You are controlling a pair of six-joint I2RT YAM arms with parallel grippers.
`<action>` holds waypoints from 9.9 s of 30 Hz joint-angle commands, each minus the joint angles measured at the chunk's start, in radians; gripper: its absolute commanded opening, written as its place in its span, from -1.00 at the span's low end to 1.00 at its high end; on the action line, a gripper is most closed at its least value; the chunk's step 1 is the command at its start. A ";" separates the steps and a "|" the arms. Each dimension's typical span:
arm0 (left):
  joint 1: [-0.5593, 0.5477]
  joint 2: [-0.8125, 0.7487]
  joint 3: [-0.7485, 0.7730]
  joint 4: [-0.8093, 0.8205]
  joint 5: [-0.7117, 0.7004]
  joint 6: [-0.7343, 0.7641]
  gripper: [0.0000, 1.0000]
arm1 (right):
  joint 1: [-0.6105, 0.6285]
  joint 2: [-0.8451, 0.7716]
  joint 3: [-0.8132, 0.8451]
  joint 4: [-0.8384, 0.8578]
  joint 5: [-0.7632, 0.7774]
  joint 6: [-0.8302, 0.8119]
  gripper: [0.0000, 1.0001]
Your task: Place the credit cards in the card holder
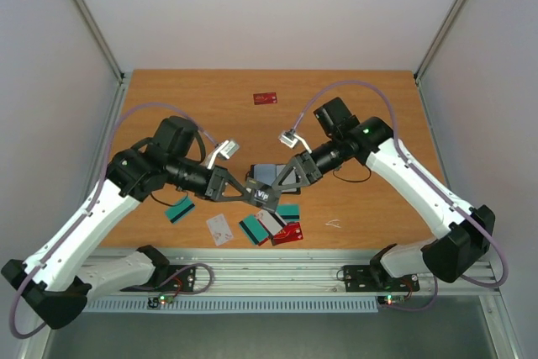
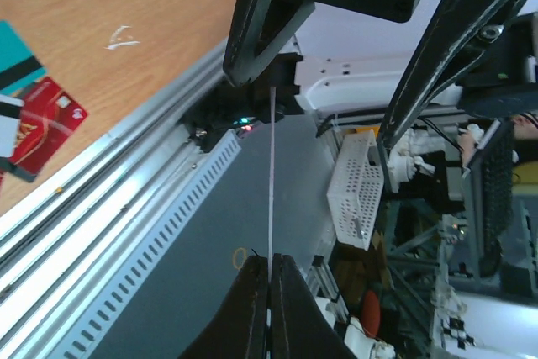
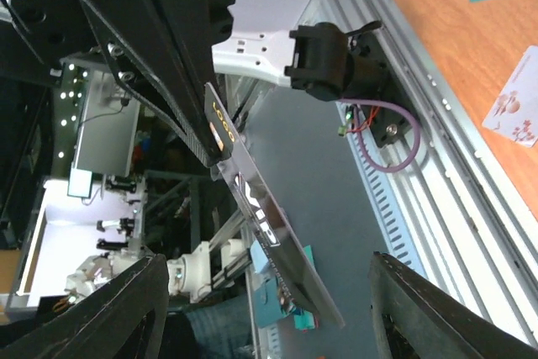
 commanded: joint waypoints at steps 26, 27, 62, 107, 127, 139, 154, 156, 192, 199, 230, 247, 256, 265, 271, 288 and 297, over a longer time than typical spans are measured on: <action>-0.001 0.107 0.088 0.042 0.189 0.069 -0.99 | 0.017 0.001 0.041 -0.112 -0.192 -0.081 -0.38; -0.001 0.109 0.089 0.039 0.188 0.072 -0.99 | 0.018 0.003 0.039 -0.111 -0.192 -0.080 -0.39; 0.021 0.258 -0.020 0.193 -0.456 -0.020 0.06 | -0.009 0.004 -0.242 0.362 0.592 0.425 -0.98; 0.024 0.925 0.138 0.278 -0.627 0.054 -0.71 | -0.073 0.093 -0.689 1.154 0.763 0.466 -0.98; 0.050 0.975 0.127 0.284 -0.598 0.111 -0.90 | -0.103 0.237 -0.653 1.213 0.659 0.506 -0.98; 0.055 0.992 0.126 0.285 -0.575 0.115 -0.90 | -0.116 0.302 -0.630 1.266 0.610 0.521 -0.98; 0.062 1.006 0.131 0.253 -0.580 0.145 -0.91 | -0.153 0.392 -0.665 1.460 0.505 0.551 -0.98; 0.064 1.012 0.138 0.244 -0.581 0.151 -0.91 | -0.159 0.401 -0.672 1.494 0.489 0.554 -0.98; 0.105 1.019 0.086 0.289 -0.442 0.110 -0.92 | -0.123 0.506 -0.698 1.663 0.607 0.717 -0.98; 0.111 1.016 0.077 0.302 -0.438 0.101 -0.92 | -0.118 0.503 -0.710 1.667 0.599 0.717 -0.98; 0.111 1.019 0.097 0.313 -0.460 0.114 -0.92 | -0.115 0.400 -0.544 1.175 0.529 0.457 -0.44; 0.111 1.015 0.087 0.325 -0.495 0.144 -0.92 | -0.115 0.333 -0.350 0.784 0.633 0.224 0.10; 0.111 0.994 0.077 0.326 -0.510 0.146 -0.92 | -0.110 0.358 -0.259 0.695 0.724 0.152 -0.22; 0.110 0.988 0.076 0.325 -0.518 0.153 -0.92 | -0.051 0.423 -0.204 0.603 0.885 0.045 -0.77; 0.110 0.992 0.081 0.325 -0.517 0.154 -0.92 | -0.032 0.473 -0.186 0.571 0.962 0.004 -0.88; 0.110 0.994 0.088 0.320 -0.501 0.166 -0.92 | 0.024 0.546 -0.120 0.556 0.946 -0.021 -0.90; 0.110 0.994 0.091 0.312 -0.489 0.170 -0.92 | 0.054 0.581 -0.089 0.548 0.938 -0.023 -0.91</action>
